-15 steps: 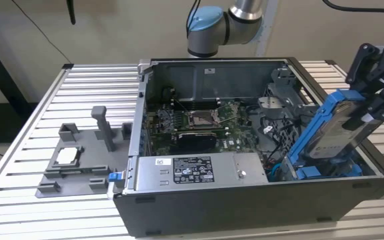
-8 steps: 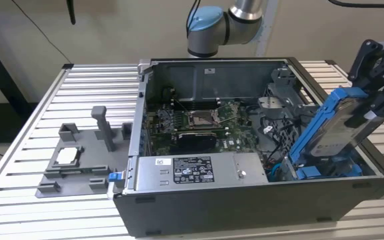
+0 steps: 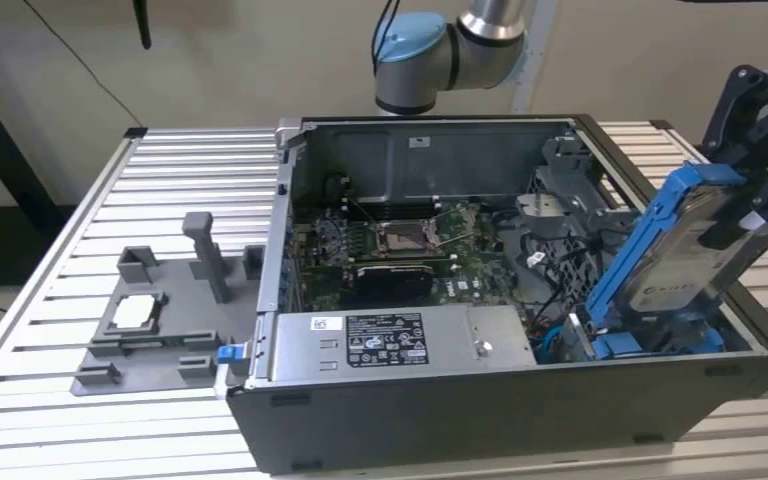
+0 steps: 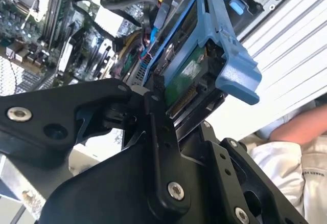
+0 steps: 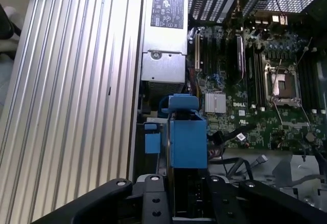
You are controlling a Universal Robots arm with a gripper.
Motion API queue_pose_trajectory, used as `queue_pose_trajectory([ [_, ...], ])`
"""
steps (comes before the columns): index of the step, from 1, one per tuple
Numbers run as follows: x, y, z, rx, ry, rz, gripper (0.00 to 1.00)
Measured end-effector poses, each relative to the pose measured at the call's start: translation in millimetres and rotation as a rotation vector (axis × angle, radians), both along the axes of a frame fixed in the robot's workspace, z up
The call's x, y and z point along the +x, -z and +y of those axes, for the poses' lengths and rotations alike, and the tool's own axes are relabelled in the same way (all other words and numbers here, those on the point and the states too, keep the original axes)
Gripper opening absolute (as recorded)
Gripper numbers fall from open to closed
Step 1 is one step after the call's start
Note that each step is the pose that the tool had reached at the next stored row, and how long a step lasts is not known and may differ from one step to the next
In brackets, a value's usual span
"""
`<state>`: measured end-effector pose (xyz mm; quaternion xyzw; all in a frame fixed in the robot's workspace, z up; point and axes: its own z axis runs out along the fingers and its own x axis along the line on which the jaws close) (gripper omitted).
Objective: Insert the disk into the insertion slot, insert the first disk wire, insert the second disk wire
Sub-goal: 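Insert the disk into the insertion slot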
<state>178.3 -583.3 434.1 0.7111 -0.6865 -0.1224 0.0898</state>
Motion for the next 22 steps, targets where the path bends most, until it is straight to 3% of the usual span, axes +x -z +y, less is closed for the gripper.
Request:
queue_pose_trajectory([
  [3, -0.7, 4.3, 0.1, -0.0026, 0.000, -0.0017, 0.31],
  [7, -0.9, 10.1, 0.6, -0.0028, 0.000, -0.0154, 0.31],
  [12, -3.0, 13.3, 4.3, -0.0028, 0.000, -0.0160, 0.31],
  [22, -3.5, 29.8, 7.0, -0.0035, 0.000, -0.0189, 0.31],
])
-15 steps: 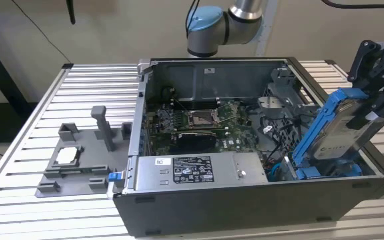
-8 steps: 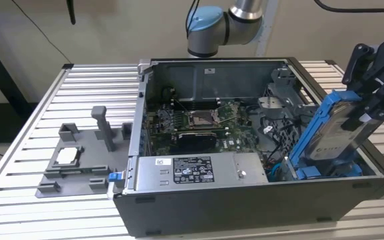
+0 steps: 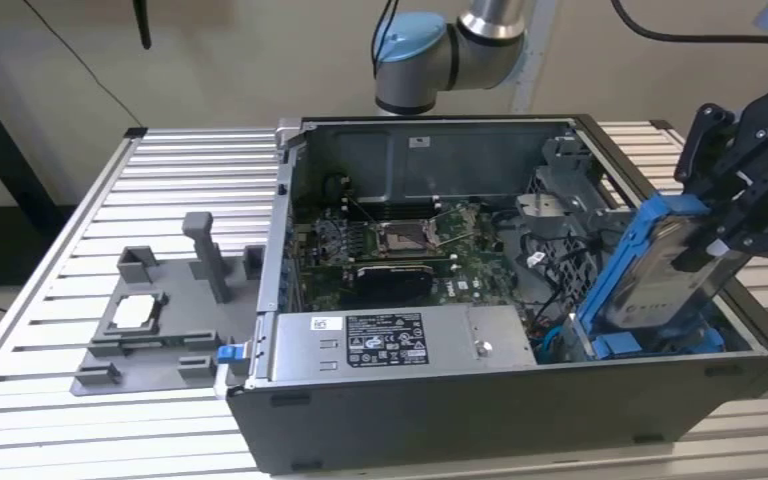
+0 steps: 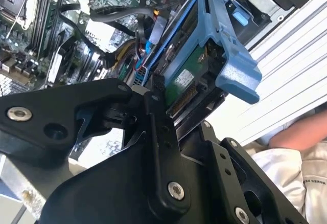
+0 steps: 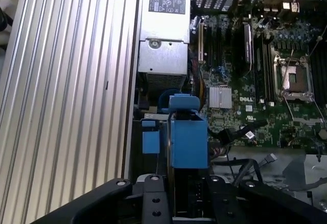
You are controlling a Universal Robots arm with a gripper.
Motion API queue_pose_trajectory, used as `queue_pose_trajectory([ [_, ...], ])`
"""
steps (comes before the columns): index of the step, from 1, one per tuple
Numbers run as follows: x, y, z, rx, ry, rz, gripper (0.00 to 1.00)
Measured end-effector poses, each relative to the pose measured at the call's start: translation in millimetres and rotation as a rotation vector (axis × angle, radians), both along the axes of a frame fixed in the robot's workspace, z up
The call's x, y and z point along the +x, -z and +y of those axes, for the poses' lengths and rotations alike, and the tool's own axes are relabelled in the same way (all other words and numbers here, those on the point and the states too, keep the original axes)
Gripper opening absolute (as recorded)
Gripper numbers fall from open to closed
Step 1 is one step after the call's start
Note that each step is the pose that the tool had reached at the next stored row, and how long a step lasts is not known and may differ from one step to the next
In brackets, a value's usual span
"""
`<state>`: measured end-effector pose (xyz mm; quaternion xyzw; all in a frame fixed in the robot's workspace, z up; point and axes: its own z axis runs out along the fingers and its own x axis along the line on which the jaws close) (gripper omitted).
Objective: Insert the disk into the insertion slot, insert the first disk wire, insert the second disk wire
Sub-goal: 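Insert the disk into the insertion slot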
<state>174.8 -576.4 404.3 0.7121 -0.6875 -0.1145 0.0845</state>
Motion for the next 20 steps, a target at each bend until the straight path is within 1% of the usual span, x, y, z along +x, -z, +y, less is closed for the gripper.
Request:
queue_pose_trajectory([
  [4, -0.3, 7.2, 4.0, -0.0001, 0.000, 0.0001, 0.31],
  [5, -0.5, 8.2, 4.6, 0.0018, 0.000, -0.0001, 0.31],
  [6, -0.5, 7.3, 4.6, 0.0015, 0.000, -0.0001, 0.33],
  [7, -0.6, 2.8, 4.6, 0.0006, 0.000, 0.0000, 0.33],
  [8, -0.8, -1.6, 4.6, 0.0011, 0.000, 0.0001, 0.38],
  [9, -1.1, -3.7, 4.5, 0.0011, 0.000, -0.0001, 0.38],
  [10, -1.2, -4.4, 4.5, 0.0020, 0.000, -0.0008, 0.38],
  [11, -1.5, -5.8, 4.6, 0.0032, 0.000, -0.0026, 0.38],
  [12, -1.8, -6.4, 4.7, 0.0060, 0.000, -0.0064, 0.38],
  [13, -2.2, -6.4, 4.8, 0.0126, 0.000, -0.0143, 0.38],
  [14, -3.0, -6.2, 5.0, 0.0176, 0.000, -0.0288, 0.38],
  [15, -4.5, -6.3, 5.2, 0.0184, 0.000, -0.0472, 0.38],
  [16, -6.3, -6.1, 5.4, 0.0182, -0.001, -0.0636, 0.38],
  [17, -7.6, -5.7, 5.8, 0.0184, -0.001, -0.0771, 0.38],
  [20, -10.3, -4.0, 8.1, 0.0184, -0.002, -0.1091, 0.38],
])
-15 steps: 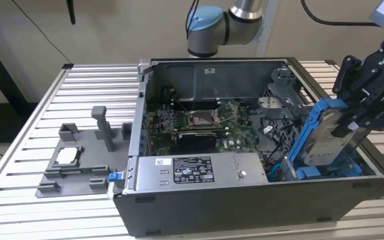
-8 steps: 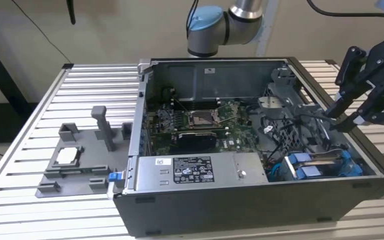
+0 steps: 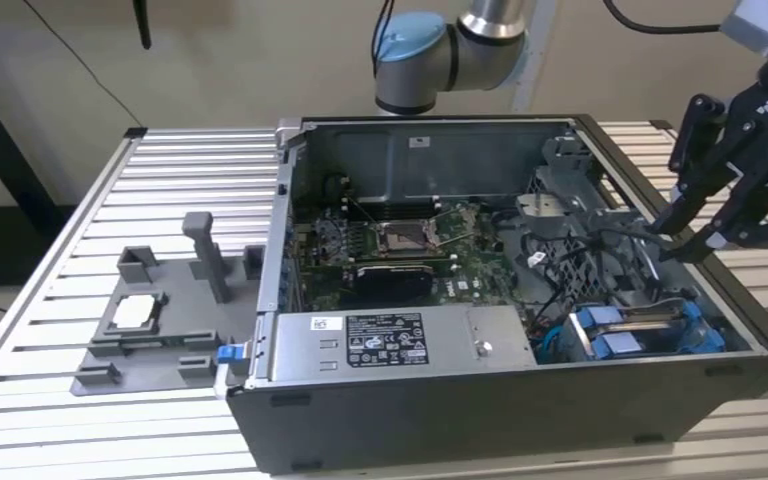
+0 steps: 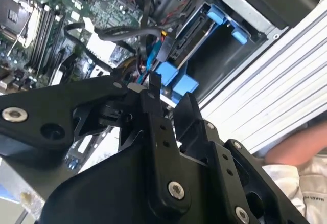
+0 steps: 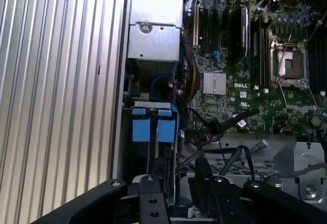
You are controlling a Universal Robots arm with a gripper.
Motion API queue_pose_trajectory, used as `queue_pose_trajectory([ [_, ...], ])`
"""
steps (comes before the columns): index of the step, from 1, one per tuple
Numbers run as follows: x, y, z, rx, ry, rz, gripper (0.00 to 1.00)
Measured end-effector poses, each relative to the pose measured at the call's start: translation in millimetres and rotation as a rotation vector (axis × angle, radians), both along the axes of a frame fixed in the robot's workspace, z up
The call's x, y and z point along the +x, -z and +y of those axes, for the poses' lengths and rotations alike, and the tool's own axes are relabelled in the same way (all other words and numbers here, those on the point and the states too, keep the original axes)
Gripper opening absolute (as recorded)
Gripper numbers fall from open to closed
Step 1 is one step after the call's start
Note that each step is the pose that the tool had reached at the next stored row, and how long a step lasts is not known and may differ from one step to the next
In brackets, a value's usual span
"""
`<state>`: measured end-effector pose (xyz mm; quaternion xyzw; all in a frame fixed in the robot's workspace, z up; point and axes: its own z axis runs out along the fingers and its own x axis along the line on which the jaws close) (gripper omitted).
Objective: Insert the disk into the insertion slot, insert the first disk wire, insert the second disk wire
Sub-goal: 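Insert the disk into the insertion slot, then insert the first disk wire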
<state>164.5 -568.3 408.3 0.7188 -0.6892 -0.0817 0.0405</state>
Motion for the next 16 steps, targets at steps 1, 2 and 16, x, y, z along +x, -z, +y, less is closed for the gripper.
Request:
queue_pose_trajectory([
  [1, -0.7, 0.4, 0.9, 0.0000, -0.001, -0.0115, 0.38],
  [2, -1.2, 0.9, 1.8, 0.0000, -0.001, -0.0226, 0.38],
  [16, -8.2, 8.1, 13.6, 0.0042, -0.019, -0.1447, 0.38],
])
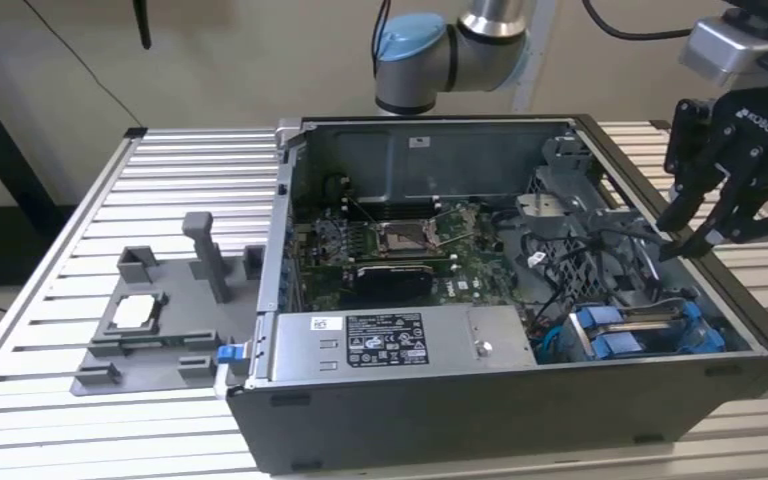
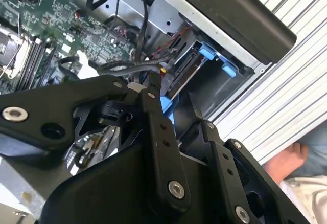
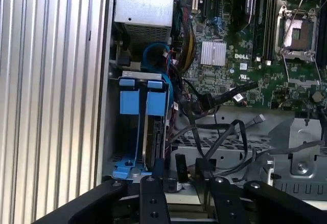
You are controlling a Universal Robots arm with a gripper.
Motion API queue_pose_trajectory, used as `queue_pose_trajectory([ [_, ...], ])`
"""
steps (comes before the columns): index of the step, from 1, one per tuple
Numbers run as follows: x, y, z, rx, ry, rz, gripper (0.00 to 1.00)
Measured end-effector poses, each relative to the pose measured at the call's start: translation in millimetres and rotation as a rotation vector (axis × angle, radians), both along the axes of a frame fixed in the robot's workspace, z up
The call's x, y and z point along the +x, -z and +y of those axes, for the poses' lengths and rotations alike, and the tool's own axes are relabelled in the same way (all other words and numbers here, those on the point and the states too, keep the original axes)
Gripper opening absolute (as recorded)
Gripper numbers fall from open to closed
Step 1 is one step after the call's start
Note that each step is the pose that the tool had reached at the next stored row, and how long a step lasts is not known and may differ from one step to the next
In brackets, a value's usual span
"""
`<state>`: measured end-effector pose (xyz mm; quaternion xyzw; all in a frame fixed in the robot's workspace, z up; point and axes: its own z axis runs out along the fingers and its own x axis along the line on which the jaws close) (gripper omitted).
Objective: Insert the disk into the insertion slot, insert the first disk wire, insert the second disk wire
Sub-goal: 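Insert the first disk wire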
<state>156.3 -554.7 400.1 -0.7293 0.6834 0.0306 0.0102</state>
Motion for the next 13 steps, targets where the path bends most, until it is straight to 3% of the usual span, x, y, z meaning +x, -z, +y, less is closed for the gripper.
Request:
queue_pose_trajectory([
  [3, -6.7, 5.0, 0.8, 0.0001, -0.003, -0.0112, 0.38],
  [7, -8.8, 8.6, 4.4, 0.0001, -0.013, -0.0379, 0.38],
  [10, -8.9, 9.9, 5.1, 0.0005, -0.030, -0.0648, 0.38],
  [11, -8.9, 9.9, 5.1, 0.0006, -0.037, -0.0705, 0.38],
  [13, -8.9, 9.8, 5.1, 0.0005, -0.042, -0.0708, 0.38],
])
